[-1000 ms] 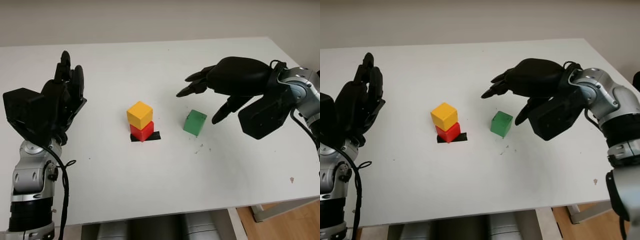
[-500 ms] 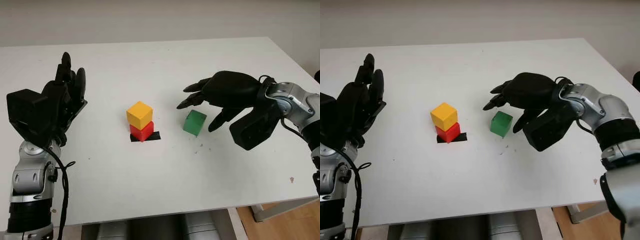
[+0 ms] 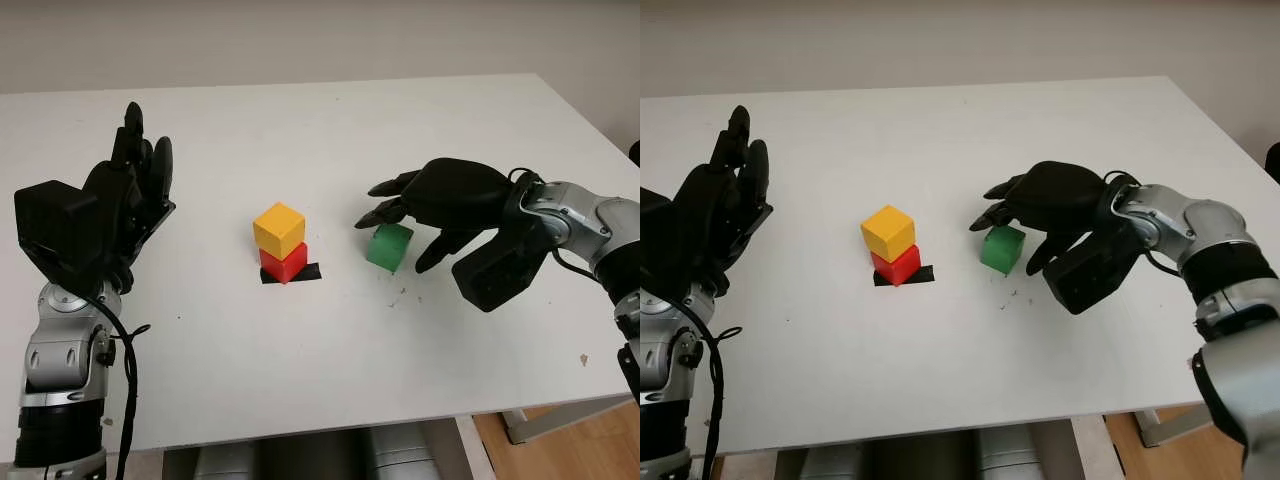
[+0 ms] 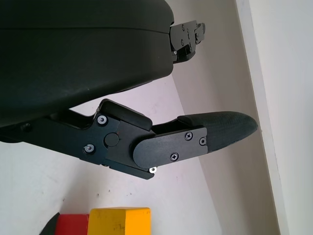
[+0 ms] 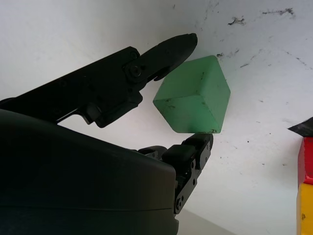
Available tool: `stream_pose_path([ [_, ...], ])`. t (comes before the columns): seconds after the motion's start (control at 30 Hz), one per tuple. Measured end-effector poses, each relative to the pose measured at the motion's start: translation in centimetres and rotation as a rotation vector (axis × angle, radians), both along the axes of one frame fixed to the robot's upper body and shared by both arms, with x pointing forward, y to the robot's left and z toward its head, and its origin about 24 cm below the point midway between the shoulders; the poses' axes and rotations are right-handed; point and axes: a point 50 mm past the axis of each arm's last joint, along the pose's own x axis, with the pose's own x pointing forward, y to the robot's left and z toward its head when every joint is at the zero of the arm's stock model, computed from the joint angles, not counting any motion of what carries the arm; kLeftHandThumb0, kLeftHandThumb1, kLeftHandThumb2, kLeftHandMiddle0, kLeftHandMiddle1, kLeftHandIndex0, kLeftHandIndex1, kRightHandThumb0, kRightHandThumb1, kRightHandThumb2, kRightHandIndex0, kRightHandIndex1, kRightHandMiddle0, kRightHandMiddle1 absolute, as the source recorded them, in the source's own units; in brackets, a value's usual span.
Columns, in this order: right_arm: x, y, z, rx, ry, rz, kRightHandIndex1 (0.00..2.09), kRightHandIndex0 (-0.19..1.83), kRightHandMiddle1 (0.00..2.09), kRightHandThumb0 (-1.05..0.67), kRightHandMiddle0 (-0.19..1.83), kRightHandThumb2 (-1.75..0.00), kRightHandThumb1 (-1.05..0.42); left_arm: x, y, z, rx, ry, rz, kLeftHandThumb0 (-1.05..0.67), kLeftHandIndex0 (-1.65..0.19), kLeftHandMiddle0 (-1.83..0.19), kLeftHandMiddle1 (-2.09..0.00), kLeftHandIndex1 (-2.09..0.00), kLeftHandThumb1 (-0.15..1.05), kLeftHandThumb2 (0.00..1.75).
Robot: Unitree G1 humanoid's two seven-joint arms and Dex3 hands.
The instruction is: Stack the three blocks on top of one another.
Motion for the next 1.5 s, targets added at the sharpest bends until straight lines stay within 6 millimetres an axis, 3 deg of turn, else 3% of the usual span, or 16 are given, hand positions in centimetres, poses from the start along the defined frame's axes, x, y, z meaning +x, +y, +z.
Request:
stream_pose_path([
  [0.43,0.3,0.2,-0.4,0.07,-0.057,0.001,0.09,0.47,0.26,-0.36,0.77,-0.07,-0.91,-0.1,0.0,-0.1,0.034,-0.019,0.052,-0.8,0.15,0.18,-0.03,-0.04,1.05,0.6],
  [0.57,0.3,0.1,-0.6,0.081,-0.07,-0.002,0.06,0.49,1.0,-0.34,0.51,-0.06,-0.96,-0.1,0.1,0.0,0.045,-0.028,0.067,-0.78,0.15,0.19,-0.03,-0.05,1.05,0.6],
  [0.67,0.4,0.0,-0.7,0.083,-0.079,-0.001,0.06,0.49,1.16,-0.33,0.47,-0.05,-0.96,-0.1,0.0,0.0,0.055,-0.039,0.069,-0.78,0.15,0.19,-0.03,-0.05,1.05,0.61],
  [1.2,0.7,-0.1,-0.5,0.063,-0.05,-0.028,0.04,0.44,1.24,-0.37,0.44,-0.05,-0.95,-0.1,-0.1,0.1,0.094,-0.067,0.081,-0.79,0.17,0.19,-0.01,-0.04,1.05,0.61],
  [1.5,1.8,-0.1,2.0,0.234,0.107,-0.183,0.03,0.37,1.14,-0.33,0.45,-0.05,-0.95,-0.1,-0.2,-0.3,0.106,-0.053,0.074,-0.78,0.19,0.19,0.0,-0.02,1.05,0.64],
])
